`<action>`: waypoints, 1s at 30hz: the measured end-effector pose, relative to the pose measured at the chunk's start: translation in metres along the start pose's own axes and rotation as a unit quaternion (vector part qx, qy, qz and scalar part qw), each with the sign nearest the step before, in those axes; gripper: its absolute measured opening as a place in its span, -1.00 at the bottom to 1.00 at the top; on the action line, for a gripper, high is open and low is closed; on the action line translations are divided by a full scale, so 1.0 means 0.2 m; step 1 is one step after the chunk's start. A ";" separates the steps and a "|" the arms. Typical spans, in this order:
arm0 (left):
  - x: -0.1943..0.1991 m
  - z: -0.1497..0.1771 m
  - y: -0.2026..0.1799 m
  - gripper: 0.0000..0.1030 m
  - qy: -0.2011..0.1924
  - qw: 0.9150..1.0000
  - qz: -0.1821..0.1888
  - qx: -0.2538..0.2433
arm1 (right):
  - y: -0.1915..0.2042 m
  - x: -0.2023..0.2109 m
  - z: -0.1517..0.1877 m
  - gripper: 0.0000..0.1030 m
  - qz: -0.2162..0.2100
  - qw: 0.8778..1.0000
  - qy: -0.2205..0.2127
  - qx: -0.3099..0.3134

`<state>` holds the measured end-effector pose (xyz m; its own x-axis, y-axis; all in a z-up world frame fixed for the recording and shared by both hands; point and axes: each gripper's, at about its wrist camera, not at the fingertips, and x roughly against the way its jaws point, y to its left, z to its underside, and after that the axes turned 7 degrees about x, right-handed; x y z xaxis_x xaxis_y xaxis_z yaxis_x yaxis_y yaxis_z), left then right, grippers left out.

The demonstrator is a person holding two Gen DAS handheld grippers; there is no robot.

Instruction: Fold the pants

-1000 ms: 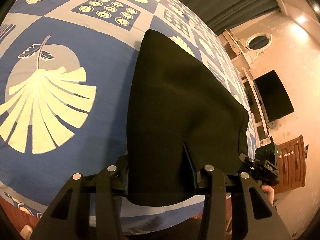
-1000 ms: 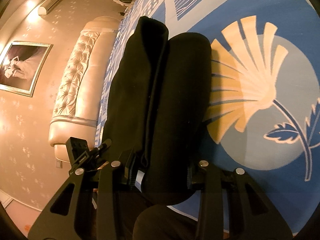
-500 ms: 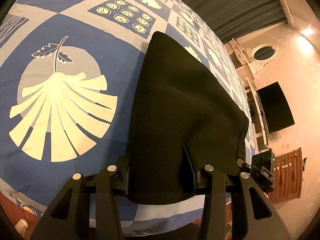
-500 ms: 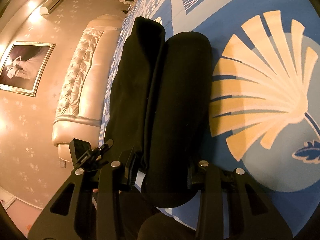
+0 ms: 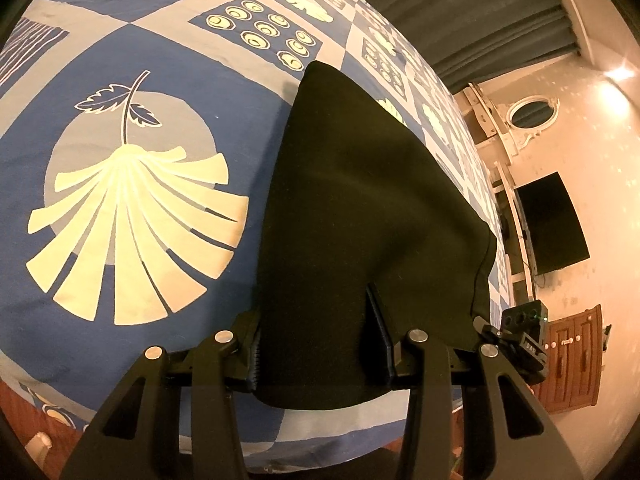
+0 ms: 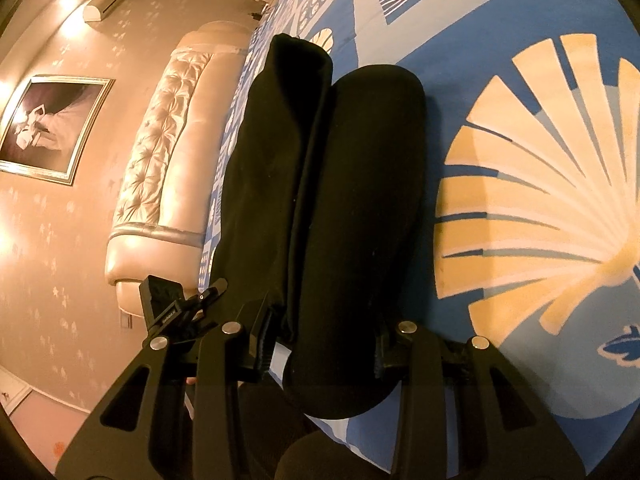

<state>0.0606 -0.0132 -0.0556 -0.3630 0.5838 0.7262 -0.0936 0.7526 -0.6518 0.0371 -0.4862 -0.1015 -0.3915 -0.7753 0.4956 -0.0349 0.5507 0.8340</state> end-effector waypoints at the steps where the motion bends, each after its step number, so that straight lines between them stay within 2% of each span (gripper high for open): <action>1: 0.00 0.00 0.00 -0.16 -0.001 1.000 0.000 0.002 | 0.00 0.00 0.00 -0.31 0.000 1.000 0.000 0.000; 20: 0.04 0.03 0.04 -0.16 -0.003 1.000 0.001 0.021 | 0.02 -0.04 -0.01 -0.30 -0.006 1.000 0.003 0.001; 30: 0.02 0.02 0.05 0.00 0.014 0.999 0.012 0.031 | 0.01 -0.02 -0.01 -0.28 -0.008 1.000 -0.001 -0.004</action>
<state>0.0544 -0.0046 -0.0611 -0.3393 0.6108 0.7154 -0.1419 0.7186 -0.6808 0.0403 -0.4821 -0.1020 -0.3933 -0.7834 0.4812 -0.0333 0.5352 0.8441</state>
